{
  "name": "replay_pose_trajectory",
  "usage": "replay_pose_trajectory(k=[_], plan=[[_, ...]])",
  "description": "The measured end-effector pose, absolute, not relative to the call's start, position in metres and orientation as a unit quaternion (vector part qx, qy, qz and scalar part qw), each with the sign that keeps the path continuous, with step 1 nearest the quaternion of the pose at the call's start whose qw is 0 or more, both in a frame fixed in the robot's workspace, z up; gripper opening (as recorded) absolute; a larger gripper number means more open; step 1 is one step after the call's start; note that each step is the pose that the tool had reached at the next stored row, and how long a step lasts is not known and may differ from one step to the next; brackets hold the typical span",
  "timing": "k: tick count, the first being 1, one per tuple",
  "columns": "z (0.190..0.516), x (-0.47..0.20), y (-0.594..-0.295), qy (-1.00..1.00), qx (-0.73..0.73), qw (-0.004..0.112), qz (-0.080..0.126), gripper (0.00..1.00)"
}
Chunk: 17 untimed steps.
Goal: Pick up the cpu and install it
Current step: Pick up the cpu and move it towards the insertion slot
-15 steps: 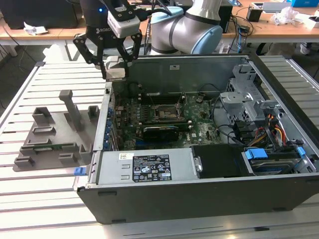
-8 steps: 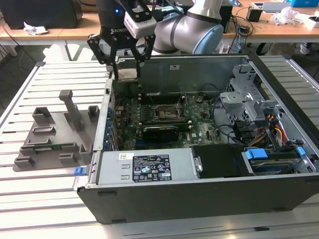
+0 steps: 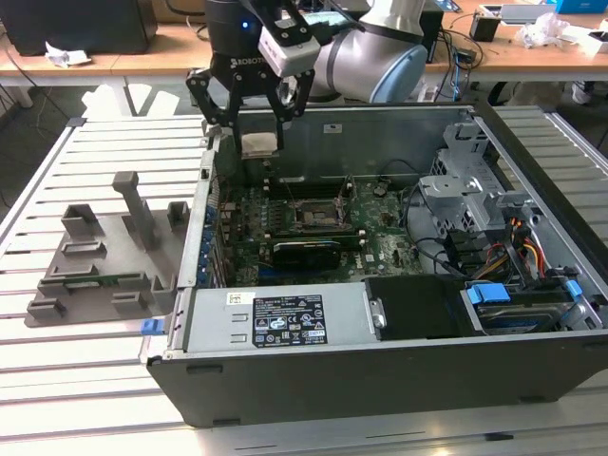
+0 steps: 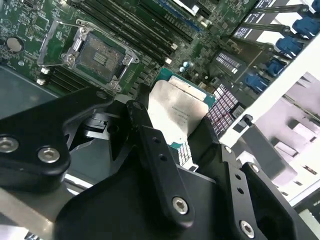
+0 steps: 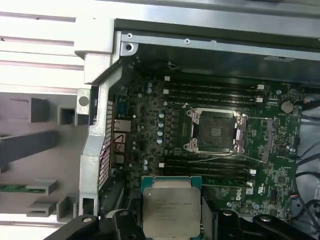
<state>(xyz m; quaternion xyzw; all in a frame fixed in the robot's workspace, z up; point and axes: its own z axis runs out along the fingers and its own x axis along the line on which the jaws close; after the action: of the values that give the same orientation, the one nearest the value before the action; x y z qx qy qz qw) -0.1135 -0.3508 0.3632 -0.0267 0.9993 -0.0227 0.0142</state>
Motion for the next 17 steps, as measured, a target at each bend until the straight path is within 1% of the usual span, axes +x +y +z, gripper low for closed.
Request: replay_pose_trajectory(k=[17], plan=[[0.334,-0.083,-0.343,1.000,0.006,0.013,-0.024,0.55]])
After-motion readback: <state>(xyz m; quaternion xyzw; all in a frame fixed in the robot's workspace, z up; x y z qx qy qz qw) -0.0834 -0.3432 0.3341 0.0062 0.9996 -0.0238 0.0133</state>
